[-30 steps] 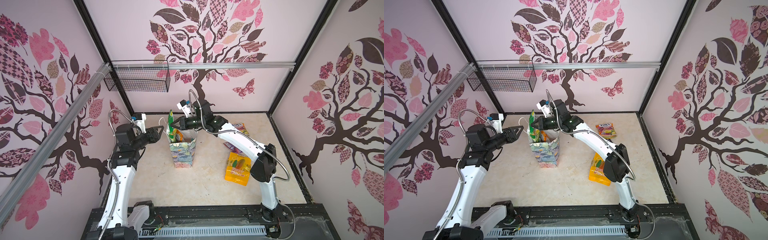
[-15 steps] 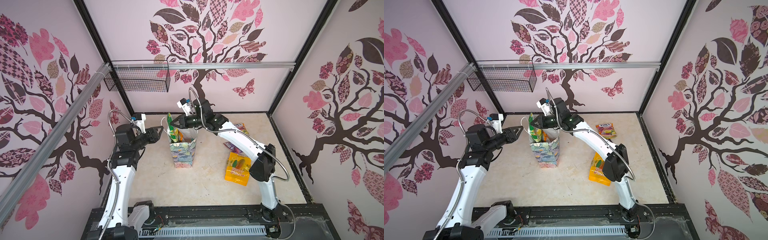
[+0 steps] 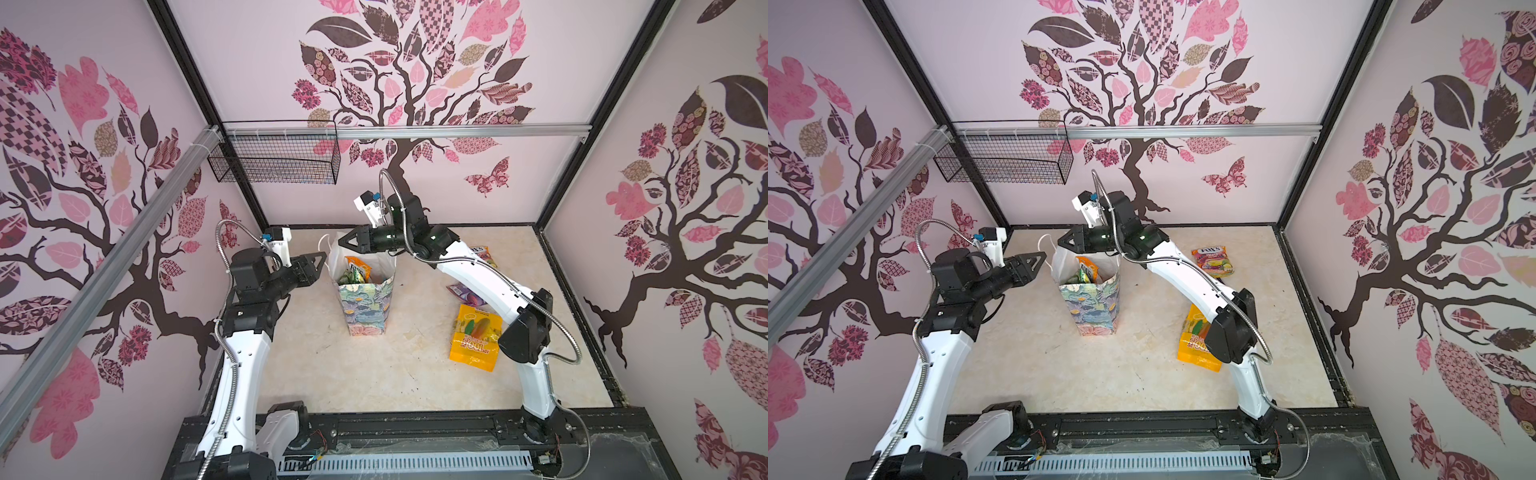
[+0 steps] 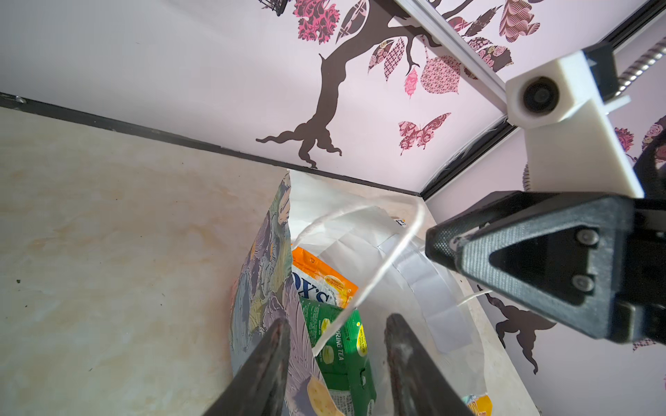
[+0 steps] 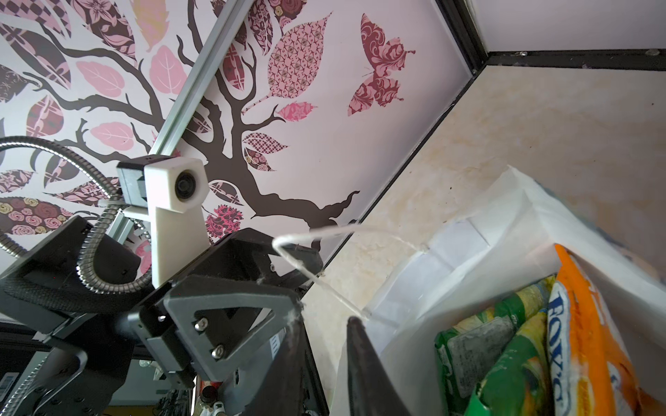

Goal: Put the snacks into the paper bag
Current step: 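Lower the green packet into the bag and open the right gripper, then move the right gripper back toward the remaining snack packets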

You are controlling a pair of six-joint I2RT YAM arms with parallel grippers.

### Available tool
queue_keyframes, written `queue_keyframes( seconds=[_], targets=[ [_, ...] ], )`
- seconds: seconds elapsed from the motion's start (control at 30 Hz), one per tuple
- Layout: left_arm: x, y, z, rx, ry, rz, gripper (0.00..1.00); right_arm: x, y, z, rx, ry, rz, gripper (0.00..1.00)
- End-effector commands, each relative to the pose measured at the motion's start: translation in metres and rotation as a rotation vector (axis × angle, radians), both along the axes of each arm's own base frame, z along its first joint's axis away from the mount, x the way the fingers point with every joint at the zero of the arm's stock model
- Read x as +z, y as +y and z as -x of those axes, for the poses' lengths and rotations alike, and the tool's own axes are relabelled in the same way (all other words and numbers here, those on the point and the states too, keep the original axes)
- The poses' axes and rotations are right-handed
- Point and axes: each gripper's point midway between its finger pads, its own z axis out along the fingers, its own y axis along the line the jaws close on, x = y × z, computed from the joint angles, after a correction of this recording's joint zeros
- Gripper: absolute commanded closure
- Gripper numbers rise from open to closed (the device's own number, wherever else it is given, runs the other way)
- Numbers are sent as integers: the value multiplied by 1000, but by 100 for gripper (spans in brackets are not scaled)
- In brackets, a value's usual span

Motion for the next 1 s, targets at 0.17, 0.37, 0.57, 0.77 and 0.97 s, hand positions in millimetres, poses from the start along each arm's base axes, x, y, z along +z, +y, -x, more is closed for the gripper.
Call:
queue_keyframes(
  seconds=[0.17, 0.37, 0.57, 0.77, 0.97],
  targets=[
    [-2, -2, 1, -20, -16, 7, 52, 50, -12, 17, -12, -110, -40, 76],
    [-1, -5, 1, -34, -25, 18, 41, 66, -23, 26, -27, -126, -75, 74],
    [-3, -5, 0, -37, -16, 25, 38, 79, -61, 36, -132, -214, -7, 71],
    [-3, -6, -1, -45, -16, 32, 37, 77, -108, 44, -226, -238, 24, 68],
    [-3, -6, 0, -42, -16, 32, 35, 63, -169, 34, -382, -226, 81, 67]
  ],
)
